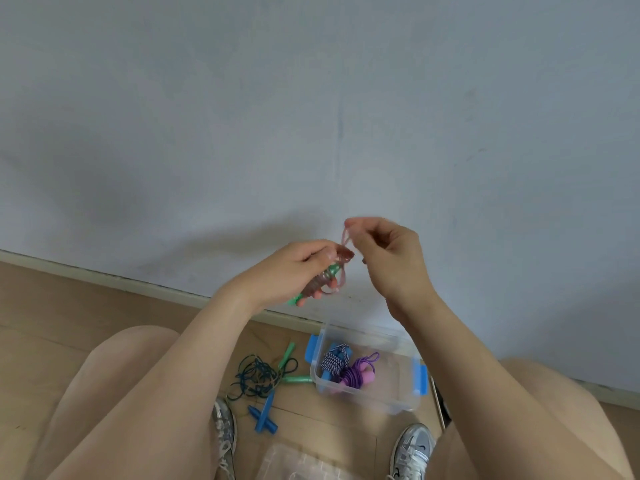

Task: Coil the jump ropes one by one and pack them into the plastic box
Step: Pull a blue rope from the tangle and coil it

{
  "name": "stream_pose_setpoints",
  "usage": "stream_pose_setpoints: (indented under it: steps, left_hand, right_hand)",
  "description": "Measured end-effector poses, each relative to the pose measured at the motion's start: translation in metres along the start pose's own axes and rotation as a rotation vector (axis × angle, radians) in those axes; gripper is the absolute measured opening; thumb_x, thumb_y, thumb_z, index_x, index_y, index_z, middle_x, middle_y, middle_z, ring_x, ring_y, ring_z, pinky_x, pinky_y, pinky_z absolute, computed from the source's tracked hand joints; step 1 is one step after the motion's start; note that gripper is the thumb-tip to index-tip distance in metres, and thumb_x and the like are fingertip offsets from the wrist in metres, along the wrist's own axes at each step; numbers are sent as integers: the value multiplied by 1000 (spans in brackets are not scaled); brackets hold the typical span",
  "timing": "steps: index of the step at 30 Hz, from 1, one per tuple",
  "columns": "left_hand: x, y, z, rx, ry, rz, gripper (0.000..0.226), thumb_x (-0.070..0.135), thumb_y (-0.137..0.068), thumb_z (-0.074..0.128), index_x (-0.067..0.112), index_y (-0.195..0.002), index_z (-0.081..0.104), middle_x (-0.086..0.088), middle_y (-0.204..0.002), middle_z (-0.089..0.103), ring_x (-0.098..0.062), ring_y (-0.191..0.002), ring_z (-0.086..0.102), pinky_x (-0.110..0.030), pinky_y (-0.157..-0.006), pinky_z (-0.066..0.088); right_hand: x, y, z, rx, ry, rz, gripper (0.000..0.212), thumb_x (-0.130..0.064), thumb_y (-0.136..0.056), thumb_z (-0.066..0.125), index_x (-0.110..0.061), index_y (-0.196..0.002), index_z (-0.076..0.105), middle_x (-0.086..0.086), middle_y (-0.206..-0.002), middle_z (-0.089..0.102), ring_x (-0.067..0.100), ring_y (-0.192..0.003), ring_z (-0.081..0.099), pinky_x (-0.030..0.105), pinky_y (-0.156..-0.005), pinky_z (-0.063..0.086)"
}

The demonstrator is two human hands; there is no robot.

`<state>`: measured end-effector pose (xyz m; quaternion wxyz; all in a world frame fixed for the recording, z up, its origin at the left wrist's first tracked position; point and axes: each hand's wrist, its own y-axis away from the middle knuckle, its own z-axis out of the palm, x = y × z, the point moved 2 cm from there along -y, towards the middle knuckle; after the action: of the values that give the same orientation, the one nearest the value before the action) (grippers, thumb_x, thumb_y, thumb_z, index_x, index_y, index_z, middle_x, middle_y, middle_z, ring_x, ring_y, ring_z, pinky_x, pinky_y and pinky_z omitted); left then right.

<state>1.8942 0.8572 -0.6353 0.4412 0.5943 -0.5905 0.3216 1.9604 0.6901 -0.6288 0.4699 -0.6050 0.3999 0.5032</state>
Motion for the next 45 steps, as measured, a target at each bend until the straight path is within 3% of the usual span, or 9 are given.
stream_pose_setpoints:
  steps: [8, 14, 18, 23, 30, 36, 38, 41, 45]
  left_hand:
    - [3, -1, 10, -105, 158, -126, 33, 39, -113, 42, 23, -120, 69, -7, -105, 64, -17, -68, 64, -30, -52, 49]
    - [-3, -5, 15, -129, -38, -79, 44, 54, -105, 54, 13, -96, 67, -12, -97, 71, -23, -61, 65, -33, -48, 50]
    - [-11, -11, 16, -73, -274, -111, 23, 44, -102, 56, 23, -101, 65, -10, -88, 72, -17, -53, 60, -31, -48, 52]
    - [-15, -15, 18, -17, -429, -167, 35, 46, -90, 58, 13, -100, 61, -12, -63, 63, -20, -41, 52, -27, -44, 45]
    - [-17, -21, 30, 9, -245, -20, 27, 55, -100, 61, 31, -112, 66, 2, -87, 66, -15, -67, 71, -26, -56, 56]
    - [-22, -28, 30, 83, -79, -92, 34, 26, -107, 43, 26, -141, 43, -8, -114, 62, -28, -99, 68, -42, -83, 61]
    - [-27, -33, 32, 61, -63, -104, 44, 17, -106, 42, 26, -149, 34, -12, -131, 54, -30, -109, 64, -45, -94, 58]
    - [-36, -37, 39, -8, -81, -89, 63, 17, -106, 51, 34, -160, 24, -6, -145, 52, -20, -124, 59, -42, -109, 51]
    - [-49, -48, 49, 27, -40, -52, 64, 48, -90, 69, 40, -148, 44, -2, -128, 63, -17, -111, 68, -41, -103, 55]
  right_hand:
    - [-7, -3, 0, 103, -69, -107, 14, -16, -112, 48, -8, -113, 59, 13, -81, 75, 21, -57, 57, 35, -53, 54]
    - [-4, 2, 8, 0, 112, -159, 12, -23, -113, 46, -19, -110, 56, 12, -72, 73, 26, -49, 62, 33, -49, 49]
    - [-10, 15, 17, -82, 294, -409, 13, -14, -111, 49, -19, -111, 61, 0, -71, 70, 18, -56, 63, 29, -57, 51]
    - [-7, 29, 23, -197, 476, -569, 14, -20, -110, 47, -26, -115, 59, -9, -75, 69, 13, -65, 66, 32, -62, 54]
    - [-3, 1, 2, 21, 139, -167, 17, -13, -109, 51, -16, -115, 66, 7, -78, 76, 20, -58, 65, 39, -63, 58]
    - [24, 2, -2, -21, 402, 157, 66, -11, -104, 48, -15, -165, 25, 7, -151, 55, 22, -125, 62, 39, -107, 50]
    - [37, 7, 1, -121, 462, 249, 65, -16, -103, 49, -19, -164, 30, 9, -137, 64, 23, -124, 62, 40, -109, 47]
    - [52, 17, 6, -316, 305, 339, 61, -14, -102, 45, -38, -157, 38, 4, -90, 70, 25, -81, 68, 41, -85, 58]
    - [63, 16, -7, -323, 148, 383, 55, -11, -103, 46, -36, -152, 45, 12, -108, 77, 33, -97, 78, 48, -94, 63]
